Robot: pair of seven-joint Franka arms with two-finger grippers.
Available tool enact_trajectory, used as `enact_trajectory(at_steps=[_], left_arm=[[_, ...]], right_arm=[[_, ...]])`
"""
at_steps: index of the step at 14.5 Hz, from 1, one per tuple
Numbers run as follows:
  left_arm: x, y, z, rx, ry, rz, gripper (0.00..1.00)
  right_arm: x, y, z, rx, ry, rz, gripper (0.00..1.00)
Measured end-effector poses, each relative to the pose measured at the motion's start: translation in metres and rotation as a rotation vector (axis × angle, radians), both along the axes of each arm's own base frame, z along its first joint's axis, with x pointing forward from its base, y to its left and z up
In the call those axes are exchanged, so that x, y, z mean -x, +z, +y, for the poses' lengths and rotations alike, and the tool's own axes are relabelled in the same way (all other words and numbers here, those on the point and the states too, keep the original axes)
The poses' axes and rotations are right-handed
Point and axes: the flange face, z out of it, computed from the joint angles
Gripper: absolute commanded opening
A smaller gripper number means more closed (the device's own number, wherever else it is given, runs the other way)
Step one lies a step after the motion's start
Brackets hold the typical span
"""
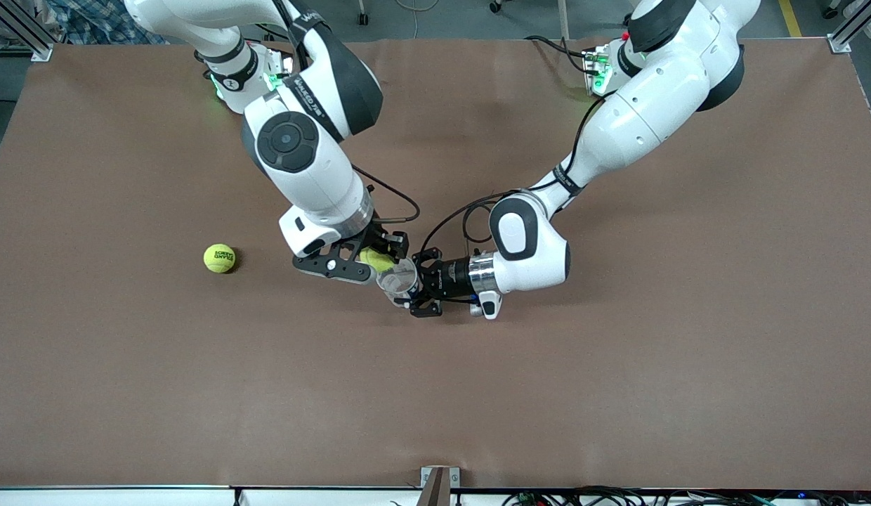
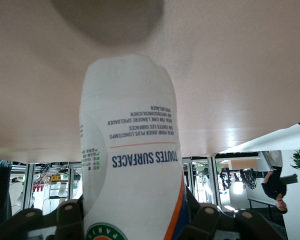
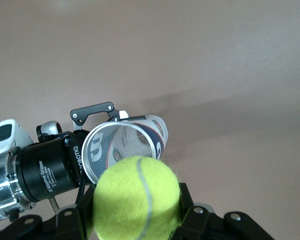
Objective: Insert tennis ball vertically with right arm
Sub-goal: 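Push the ball into the can opening held by the left gripper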
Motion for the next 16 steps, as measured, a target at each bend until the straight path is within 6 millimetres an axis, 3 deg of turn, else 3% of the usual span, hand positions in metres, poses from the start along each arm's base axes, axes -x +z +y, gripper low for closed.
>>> enact_trajectory(at_steps=[4,11,16], left_arm=[[0.000,-0.002,0.001,-0.003,0.001,0.001,0.66],[0.006,-0.011,-0.001,-0.009,-0.012,0.006,0.66],[0.009,-0.014,-0.001,-0.013,-0.018,0.008,0.66]], right_arm=[[-0.001,-0.005,0.012,-0.022,0.006,-0.039,0.46],[-0.005,-0.006,0.014,-0.040,0.000,-0.071,0.48],[-0.008,-0.018,0.015,-0.031,-0.001,-0.062,0.49]])
